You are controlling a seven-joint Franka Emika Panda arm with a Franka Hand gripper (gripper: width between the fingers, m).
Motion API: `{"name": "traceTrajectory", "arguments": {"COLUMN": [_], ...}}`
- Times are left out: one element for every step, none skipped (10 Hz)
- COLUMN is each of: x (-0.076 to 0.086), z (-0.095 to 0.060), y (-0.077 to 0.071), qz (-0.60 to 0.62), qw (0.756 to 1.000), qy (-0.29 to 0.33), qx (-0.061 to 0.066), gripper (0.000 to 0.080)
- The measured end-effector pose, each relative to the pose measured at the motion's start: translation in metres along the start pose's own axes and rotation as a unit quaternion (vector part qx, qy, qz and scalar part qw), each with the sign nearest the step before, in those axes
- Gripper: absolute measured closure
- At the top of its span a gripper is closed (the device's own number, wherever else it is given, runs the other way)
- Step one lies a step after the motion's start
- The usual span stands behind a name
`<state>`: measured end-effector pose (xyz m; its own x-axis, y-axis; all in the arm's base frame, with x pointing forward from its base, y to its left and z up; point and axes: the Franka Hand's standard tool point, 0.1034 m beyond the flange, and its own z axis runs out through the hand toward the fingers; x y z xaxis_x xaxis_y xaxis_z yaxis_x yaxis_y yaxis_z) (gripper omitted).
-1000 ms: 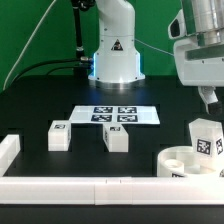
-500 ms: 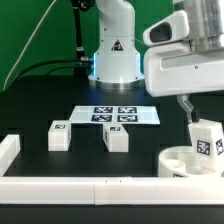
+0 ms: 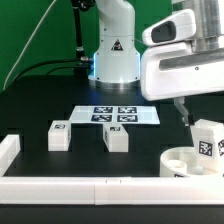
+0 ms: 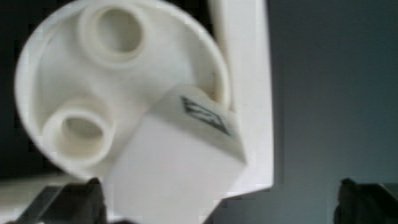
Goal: Assemble stool
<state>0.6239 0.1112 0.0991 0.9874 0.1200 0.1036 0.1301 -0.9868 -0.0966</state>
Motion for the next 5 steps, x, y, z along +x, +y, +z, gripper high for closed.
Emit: {"name": "traceTrajectory", "arguments": {"x": [-0.004,-0.008,-0.005,-0.005,-0.005], "z": [0.002,0.007,0.006,0.006,0.006], "y": [-0.004,-0.006,0.002,0.006,0.006], "qz": [-0.12,-0.181,-0.224,-0.242,-0.263], "qw": [0.992,0.982,0.974,0.969,0.964], "qy": [-0.017,-0.038,-0.032,-0.035,-0.036], "qx": [-0.021,-0.027,-0.023,-0.029,-0.029], "gripper": [0.015,0.015,0.015,0.015,0.015]}}
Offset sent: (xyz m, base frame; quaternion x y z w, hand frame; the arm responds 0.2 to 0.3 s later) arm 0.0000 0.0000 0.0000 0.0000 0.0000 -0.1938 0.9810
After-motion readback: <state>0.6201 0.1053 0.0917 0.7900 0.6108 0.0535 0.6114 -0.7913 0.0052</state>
